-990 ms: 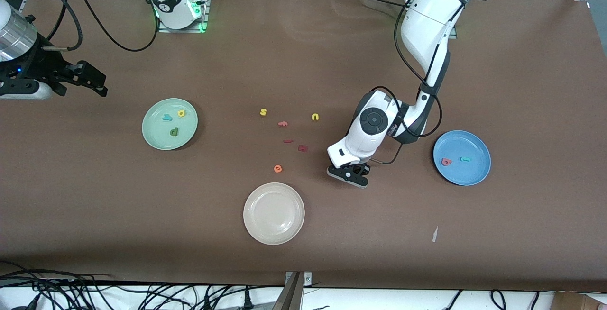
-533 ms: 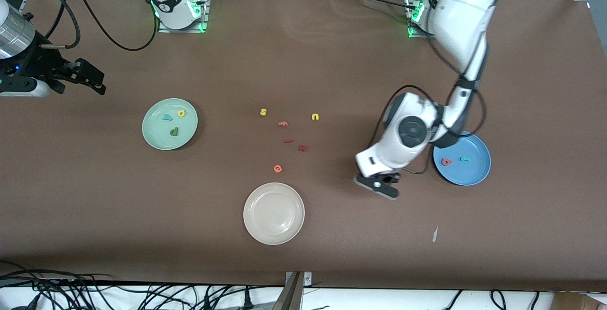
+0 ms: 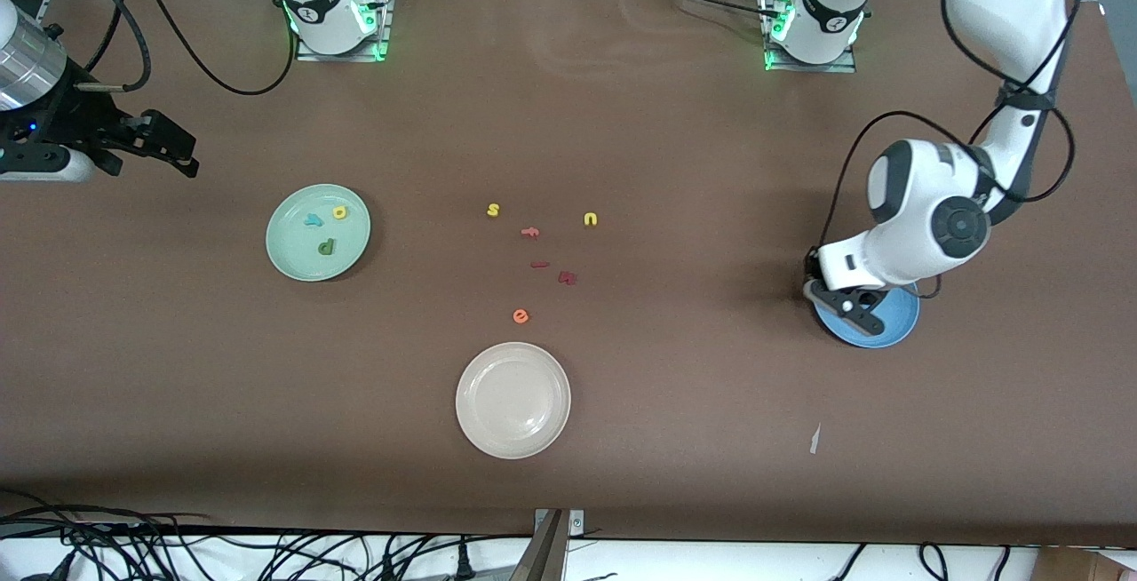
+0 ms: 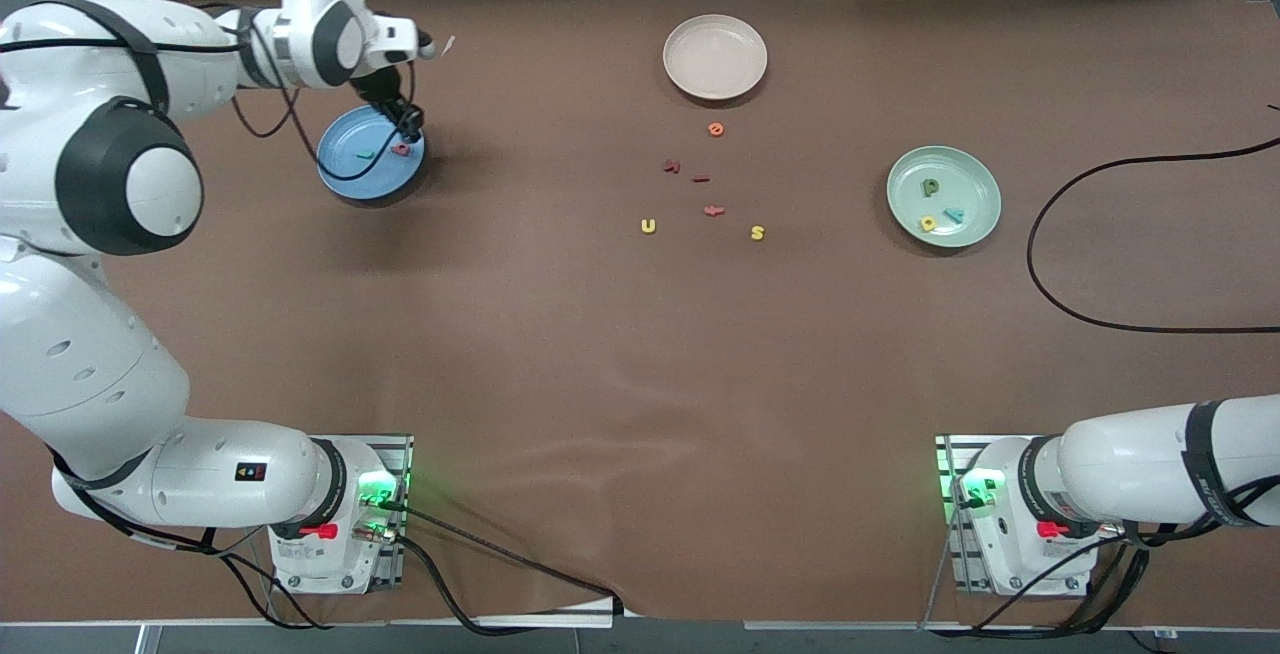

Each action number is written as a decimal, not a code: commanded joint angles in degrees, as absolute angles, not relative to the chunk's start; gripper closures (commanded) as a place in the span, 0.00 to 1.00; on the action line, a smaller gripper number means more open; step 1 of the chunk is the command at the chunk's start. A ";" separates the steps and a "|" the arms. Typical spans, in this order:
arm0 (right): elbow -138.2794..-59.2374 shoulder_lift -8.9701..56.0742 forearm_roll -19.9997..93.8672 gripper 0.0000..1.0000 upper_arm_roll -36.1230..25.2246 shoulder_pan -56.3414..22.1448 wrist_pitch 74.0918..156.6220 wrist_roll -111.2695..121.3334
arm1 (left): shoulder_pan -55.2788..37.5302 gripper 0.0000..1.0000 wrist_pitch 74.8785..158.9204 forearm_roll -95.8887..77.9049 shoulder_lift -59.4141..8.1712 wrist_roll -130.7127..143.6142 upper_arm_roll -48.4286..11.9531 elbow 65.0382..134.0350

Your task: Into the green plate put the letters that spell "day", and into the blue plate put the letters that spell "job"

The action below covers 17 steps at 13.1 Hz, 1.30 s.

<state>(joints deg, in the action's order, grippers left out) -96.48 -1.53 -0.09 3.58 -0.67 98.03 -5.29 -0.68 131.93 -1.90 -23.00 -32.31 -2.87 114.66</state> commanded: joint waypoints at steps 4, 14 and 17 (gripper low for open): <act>-97.73 -3.08 -0.26 0.00 3.96 0.09 97.91 -4.13 | 1.05 0.16 132.98 0.35 -20.12 -38.59 2.20 120.85; -97.73 -3.08 -0.26 0.00 3.96 0.09 97.73 -4.13 | 0.70 0.00 129.13 -0.35 -2.49 -38.15 1.85 127.09; -97.73 -3.08 -0.26 0.00 3.96 0.09 97.65 -4.13 | 0.35 0.00 123.17 -0.26 6.30 -37.88 1.50 126.13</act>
